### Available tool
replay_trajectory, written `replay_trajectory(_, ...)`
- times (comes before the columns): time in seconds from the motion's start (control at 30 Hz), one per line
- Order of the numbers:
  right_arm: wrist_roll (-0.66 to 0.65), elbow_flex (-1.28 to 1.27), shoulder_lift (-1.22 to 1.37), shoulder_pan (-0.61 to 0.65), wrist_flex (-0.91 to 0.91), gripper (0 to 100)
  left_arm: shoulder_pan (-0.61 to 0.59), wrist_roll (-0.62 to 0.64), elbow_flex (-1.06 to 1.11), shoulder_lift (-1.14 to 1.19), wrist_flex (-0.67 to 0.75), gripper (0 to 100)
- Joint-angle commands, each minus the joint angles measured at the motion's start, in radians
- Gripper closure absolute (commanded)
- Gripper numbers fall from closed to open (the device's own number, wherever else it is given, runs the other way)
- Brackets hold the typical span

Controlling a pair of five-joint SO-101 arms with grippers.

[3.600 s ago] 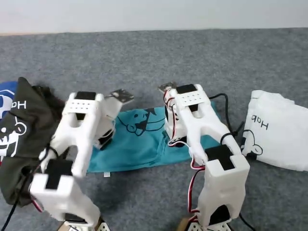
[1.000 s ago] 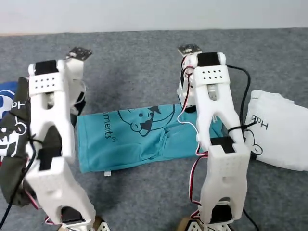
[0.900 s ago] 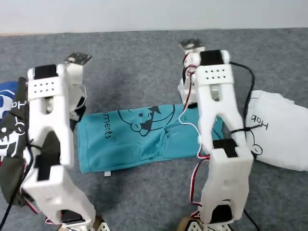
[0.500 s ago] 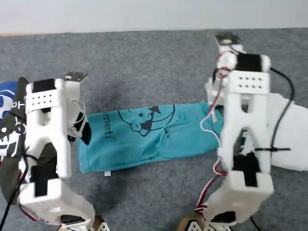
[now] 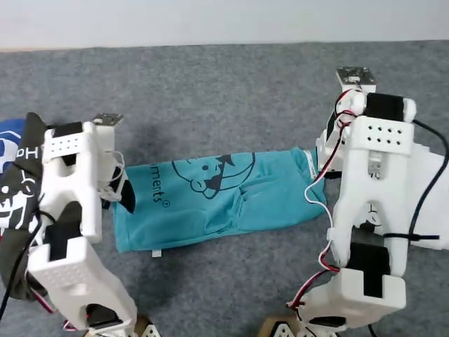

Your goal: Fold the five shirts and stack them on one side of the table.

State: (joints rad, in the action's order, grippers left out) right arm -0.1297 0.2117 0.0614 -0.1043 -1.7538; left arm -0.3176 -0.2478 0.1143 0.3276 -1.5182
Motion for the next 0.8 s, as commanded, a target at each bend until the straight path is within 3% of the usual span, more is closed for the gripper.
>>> replay_trajectory(0.0,0.006,0.005,-0.058,-0.008,-0.033,98.9,-0.011,0.003,-0.002,0.000,0.037,79)
replay_trajectory(0.23,0.006,0.005,-0.061,-0.008,-0.036,98.9,-0.006,0.005,-0.056,0.172,0.054,79)
replay_trajectory(0.4,0.008,0.005,-0.061,-0.007,-0.036,98.9,-0.005,0.005,-0.163,0.275,-0.021,80)
replay_trajectory(0.57,0.008,0.008,-0.062,-0.008,-0.036,98.9,0.040,-0.014,-0.236,0.371,-0.081,99)
replay_trajectory(0.77,0.005,0.009,-0.087,-0.013,-0.036,98.9,0.077,-0.031,-0.245,0.351,-0.129,100)
